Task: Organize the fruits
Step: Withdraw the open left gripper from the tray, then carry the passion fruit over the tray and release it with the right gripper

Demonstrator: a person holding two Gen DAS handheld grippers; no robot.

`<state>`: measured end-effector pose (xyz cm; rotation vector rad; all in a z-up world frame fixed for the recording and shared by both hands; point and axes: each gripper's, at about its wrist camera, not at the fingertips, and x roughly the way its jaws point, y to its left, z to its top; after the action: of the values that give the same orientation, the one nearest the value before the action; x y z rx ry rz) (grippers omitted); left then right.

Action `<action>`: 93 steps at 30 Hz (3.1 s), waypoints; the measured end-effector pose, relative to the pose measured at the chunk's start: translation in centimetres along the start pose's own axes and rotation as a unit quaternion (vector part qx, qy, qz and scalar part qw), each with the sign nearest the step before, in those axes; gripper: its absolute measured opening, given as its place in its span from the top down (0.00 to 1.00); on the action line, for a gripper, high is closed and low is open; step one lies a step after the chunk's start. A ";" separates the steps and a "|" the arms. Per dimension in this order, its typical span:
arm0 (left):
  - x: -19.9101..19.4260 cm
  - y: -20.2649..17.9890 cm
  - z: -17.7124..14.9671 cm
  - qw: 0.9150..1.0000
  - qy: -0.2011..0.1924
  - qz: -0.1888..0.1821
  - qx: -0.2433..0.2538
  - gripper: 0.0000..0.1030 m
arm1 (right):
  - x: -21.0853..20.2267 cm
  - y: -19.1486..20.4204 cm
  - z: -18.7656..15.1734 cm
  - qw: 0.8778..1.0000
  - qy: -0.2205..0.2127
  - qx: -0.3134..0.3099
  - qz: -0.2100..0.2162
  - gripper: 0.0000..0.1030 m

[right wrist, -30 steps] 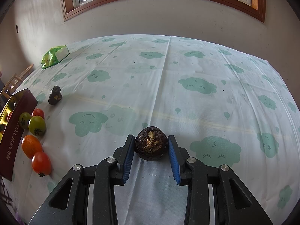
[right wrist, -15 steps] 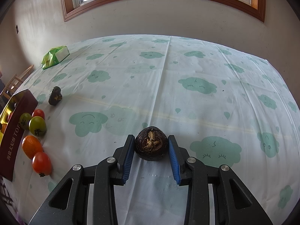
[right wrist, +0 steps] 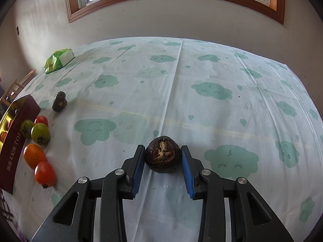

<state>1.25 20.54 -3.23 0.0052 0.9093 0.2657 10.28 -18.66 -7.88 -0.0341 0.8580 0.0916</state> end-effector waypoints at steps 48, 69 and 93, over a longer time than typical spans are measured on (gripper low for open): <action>-2.1 4.0 -3.4 0.999 -0.036 -0.022 -0.018 0.26 | -10.7 26.0 -1.4 0.960 -0.019 -0.181 0.212 0.65; -1.0 5.7 -3.6 0.999 -0.029 -0.019 -0.028 0.16 | -5.6 31.0 -0.4 0.953 0.037 -0.209 0.215 0.64; 0.0 6.9 -4.1 0.999 -0.015 -0.014 -0.037 0.16 | -2.7 34.8 2.0 0.951 0.048 -0.214 0.217 0.57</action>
<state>-3.51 26.81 -4.90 -0.0713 0.8684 0.2714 6.78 15.90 -4.30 -0.2577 0.9188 0.6944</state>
